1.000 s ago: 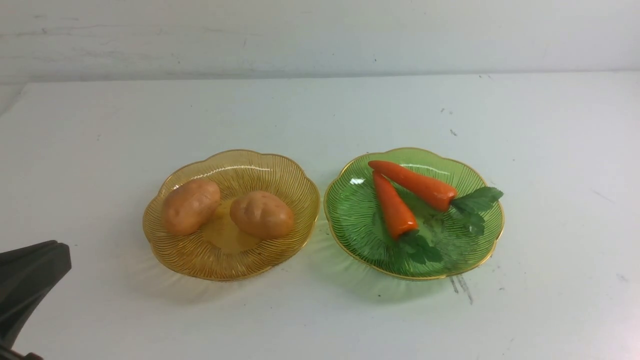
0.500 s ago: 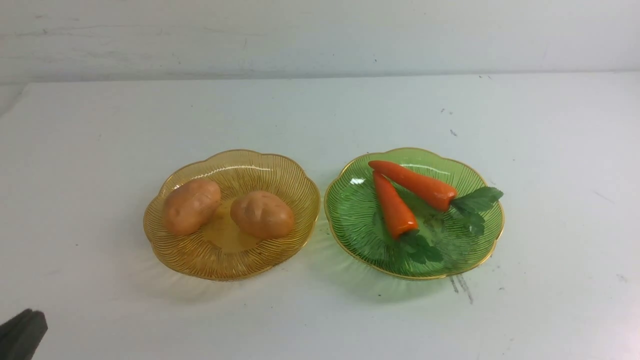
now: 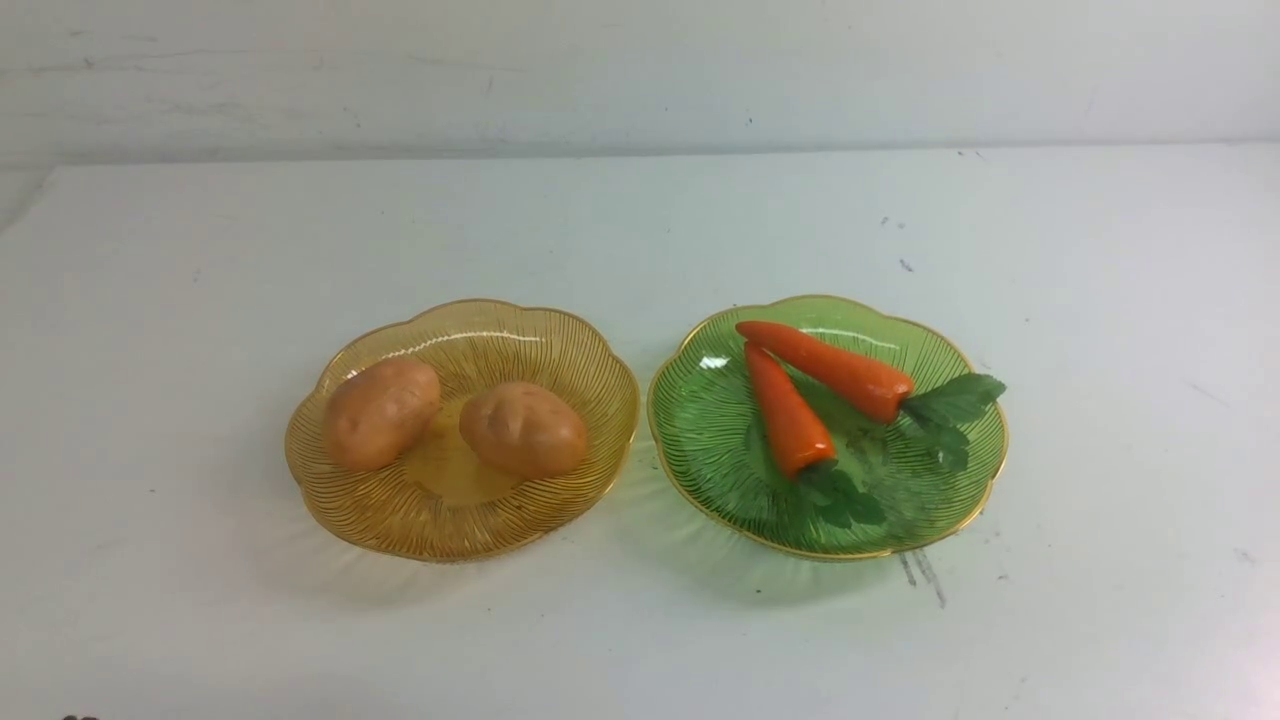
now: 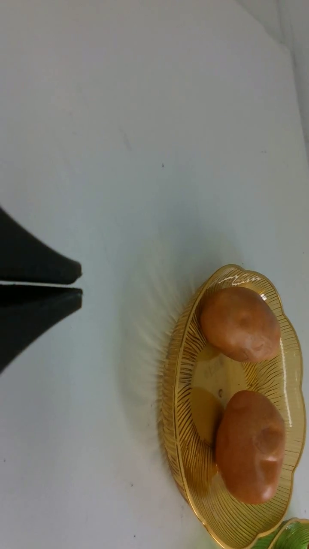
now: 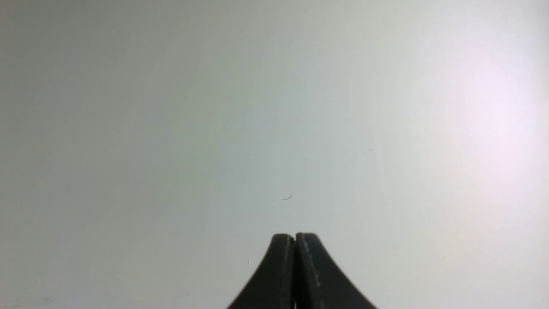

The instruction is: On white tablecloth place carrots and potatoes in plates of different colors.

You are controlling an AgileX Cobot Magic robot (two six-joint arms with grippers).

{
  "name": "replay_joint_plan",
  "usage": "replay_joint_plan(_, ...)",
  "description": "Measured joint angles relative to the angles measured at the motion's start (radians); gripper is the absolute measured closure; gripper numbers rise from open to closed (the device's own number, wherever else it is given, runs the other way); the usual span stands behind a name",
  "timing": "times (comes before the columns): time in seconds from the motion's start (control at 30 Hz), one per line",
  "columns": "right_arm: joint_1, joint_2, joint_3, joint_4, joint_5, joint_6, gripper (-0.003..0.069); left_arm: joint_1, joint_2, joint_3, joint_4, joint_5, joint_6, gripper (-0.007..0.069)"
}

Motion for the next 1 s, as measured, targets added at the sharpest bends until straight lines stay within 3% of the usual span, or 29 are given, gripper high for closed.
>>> replay_joint_plan(0.73,0.000,0.000,0.001,-0.011,0.012,-0.013,0.0674,0.000,0.000,0.000,0.000,0.008,0.000,0.0628)
replay_joint_plan(0.87,-0.015,0.000,0.001,-0.102,0.146,-0.088,0.0674,0.000,0.000,0.000,0.000,0.008,0.000,0.0628)
replay_joint_plan(1.0,-0.105,0.000,0.021,-0.167,0.367,-0.111,0.0674,0.000,0.000,0.000,0.000,0.008,0.000,0.0628)
